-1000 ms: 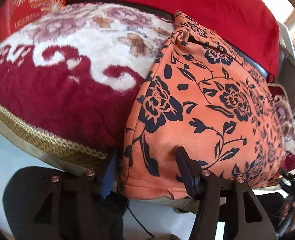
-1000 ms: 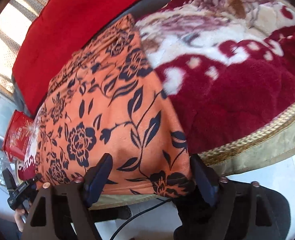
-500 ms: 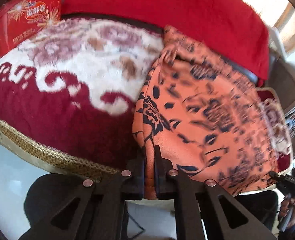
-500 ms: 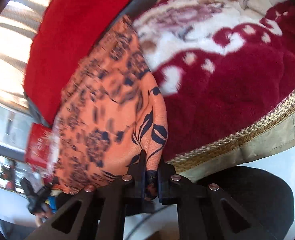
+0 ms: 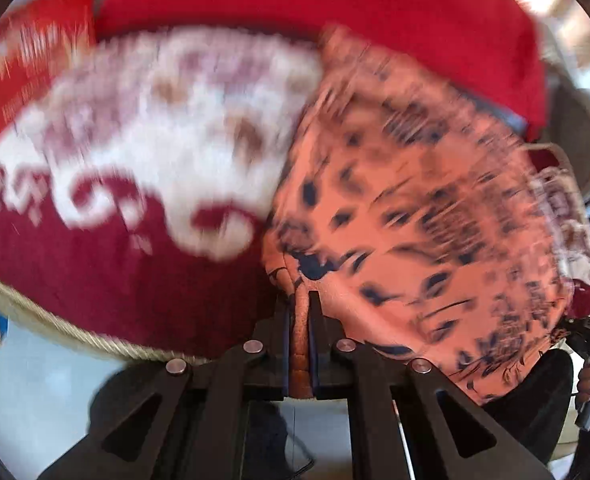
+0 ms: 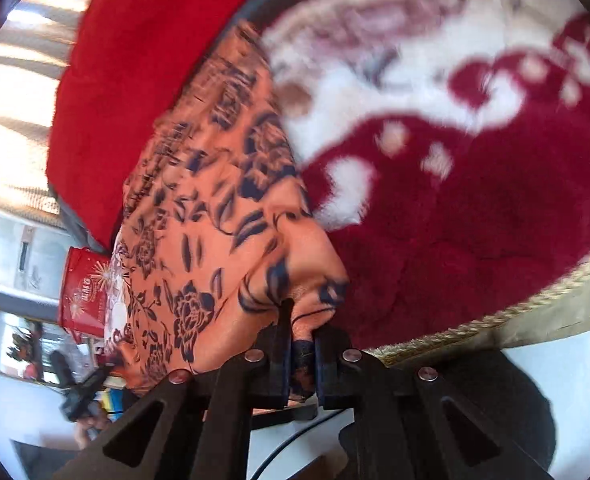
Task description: Fold small clothes
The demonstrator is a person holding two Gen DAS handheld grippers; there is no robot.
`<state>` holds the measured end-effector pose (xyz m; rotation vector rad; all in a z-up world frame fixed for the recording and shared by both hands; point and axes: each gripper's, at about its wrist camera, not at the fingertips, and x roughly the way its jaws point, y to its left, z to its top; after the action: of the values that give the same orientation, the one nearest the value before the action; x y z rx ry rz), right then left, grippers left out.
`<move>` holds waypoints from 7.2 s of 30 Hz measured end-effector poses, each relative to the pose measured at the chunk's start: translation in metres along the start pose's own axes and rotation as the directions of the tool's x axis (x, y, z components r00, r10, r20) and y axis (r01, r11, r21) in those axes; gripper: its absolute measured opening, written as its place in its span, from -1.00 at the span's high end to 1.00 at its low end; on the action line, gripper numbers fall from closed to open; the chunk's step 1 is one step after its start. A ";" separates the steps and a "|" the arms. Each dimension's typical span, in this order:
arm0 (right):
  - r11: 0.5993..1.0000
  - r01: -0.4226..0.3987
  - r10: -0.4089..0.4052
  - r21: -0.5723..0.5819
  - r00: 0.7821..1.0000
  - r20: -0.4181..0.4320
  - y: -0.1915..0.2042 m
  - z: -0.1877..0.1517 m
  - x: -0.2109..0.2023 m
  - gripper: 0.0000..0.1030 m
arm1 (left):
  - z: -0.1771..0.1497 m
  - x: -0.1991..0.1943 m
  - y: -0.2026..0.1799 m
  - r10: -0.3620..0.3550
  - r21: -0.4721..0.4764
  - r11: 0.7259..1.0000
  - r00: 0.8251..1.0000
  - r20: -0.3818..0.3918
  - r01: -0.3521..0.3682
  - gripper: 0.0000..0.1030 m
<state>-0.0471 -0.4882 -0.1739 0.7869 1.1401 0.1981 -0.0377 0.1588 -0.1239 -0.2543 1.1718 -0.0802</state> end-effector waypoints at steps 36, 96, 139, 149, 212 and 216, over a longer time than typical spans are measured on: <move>0.980 -0.129 0.148 -0.149 0.981 0.125 0.062 0.075 -0.009 0.88 | 0.169 -0.016 -0.039 -0.116 0.085 0.992 0.922 0.370 0.091 0.86; 0.999 -0.026 0.033 -0.027 0.947 0.319 0.104 0.063 0.017 0.52 | 0.089 0.018 -0.048 -0.083 -0.138 0.983 0.961 0.264 0.122 0.26; 0.996 0.018 -0.045 0.086 0.945 0.324 0.055 0.187 0.047 -0.35 | 0.147 0.046 -0.087 -0.007 0.096 0.995 0.977 0.214 -0.014 -0.48; 0.992 -0.120 0.126 -0.039 0.941 0.313 0.053 0.017 -0.016 -0.57 | 0.075 0.007 -0.140 -0.123 0.189 0.979 0.952 0.279 0.071 -0.49; 0.946 0.258 -0.169 -0.197 0.909 0.381 0.103 0.134 0.019 -0.63 | 0.072 0.047 -0.198 -0.073 0.290 0.957 0.957 0.282 -0.013 -0.96; 0.953 0.084 0.014 -0.291 0.948 0.318 0.130 0.093 0.011 -0.67 | 0.061 0.022 -0.174 -0.093 0.247 0.969 0.938 0.334 0.008 -0.96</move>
<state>0.0694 -0.4308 -0.0800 0.5030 0.7933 0.2013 0.0393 -0.0049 -0.0793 -0.0763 0.7966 -0.2153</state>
